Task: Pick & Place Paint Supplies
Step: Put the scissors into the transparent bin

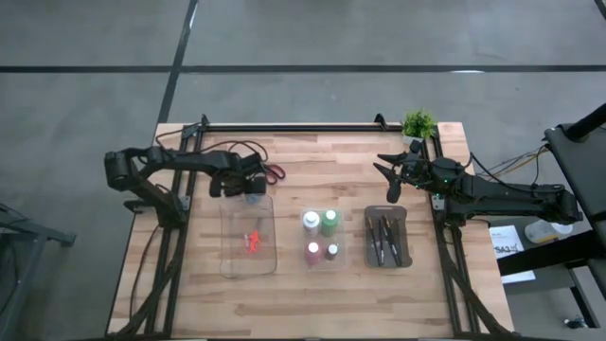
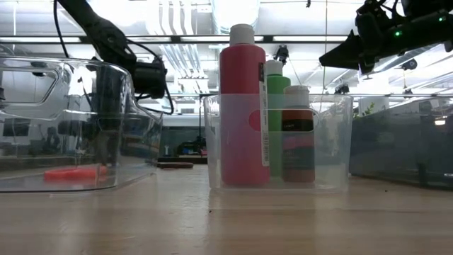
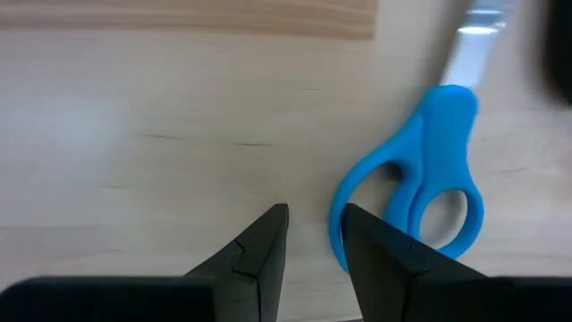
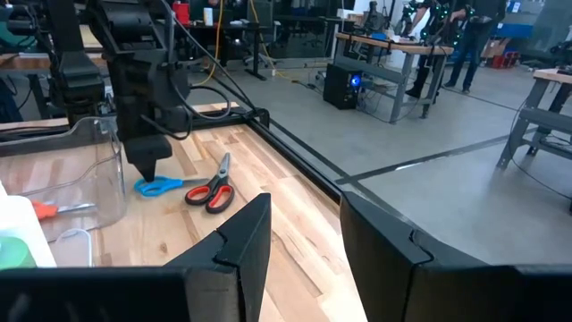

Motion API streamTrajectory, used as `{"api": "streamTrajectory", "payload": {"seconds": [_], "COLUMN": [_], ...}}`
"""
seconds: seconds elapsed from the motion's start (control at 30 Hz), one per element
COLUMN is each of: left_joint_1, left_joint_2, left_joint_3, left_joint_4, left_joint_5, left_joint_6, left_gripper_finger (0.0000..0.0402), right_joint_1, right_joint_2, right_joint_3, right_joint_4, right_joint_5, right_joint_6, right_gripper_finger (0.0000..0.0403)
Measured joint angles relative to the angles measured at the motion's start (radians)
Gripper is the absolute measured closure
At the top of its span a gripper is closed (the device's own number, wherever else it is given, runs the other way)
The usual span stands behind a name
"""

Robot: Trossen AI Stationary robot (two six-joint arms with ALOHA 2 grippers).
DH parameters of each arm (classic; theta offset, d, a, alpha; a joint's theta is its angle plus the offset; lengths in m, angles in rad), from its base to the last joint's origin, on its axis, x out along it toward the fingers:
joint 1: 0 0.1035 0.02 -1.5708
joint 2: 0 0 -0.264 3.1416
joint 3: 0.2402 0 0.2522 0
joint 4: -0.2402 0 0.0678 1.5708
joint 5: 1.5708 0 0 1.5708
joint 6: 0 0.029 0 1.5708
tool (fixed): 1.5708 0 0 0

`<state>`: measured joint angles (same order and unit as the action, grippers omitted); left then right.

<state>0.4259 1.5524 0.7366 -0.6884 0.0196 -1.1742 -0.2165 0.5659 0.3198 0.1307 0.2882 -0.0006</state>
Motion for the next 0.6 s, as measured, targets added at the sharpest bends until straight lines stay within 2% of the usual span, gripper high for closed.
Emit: {"api": "streamTrajectory", "payload": {"seconds": [0.43,0.6], "left_joint_1": [0.016,0.015], "left_joint_2": [-0.002,-0.002], "left_joint_3": [-0.001,-0.002], "left_joint_4": [-0.029,-0.029], "left_joint_5": [-0.008,-0.011], "left_joint_6": [0.025,0.048], "left_gripper_finger": [0.0281,0.0311], "right_joint_1": [0.000,0.000], "right_joint_2": [0.001,0.001], "right_joint_3": [0.000,0.000], "right_joint_4": [0.000,0.000], "right_joint_5": [0.000,0.000], "right_joint_6": [0.000,0.000], "right_gripper_finger": [0.0272,0.0272]}}
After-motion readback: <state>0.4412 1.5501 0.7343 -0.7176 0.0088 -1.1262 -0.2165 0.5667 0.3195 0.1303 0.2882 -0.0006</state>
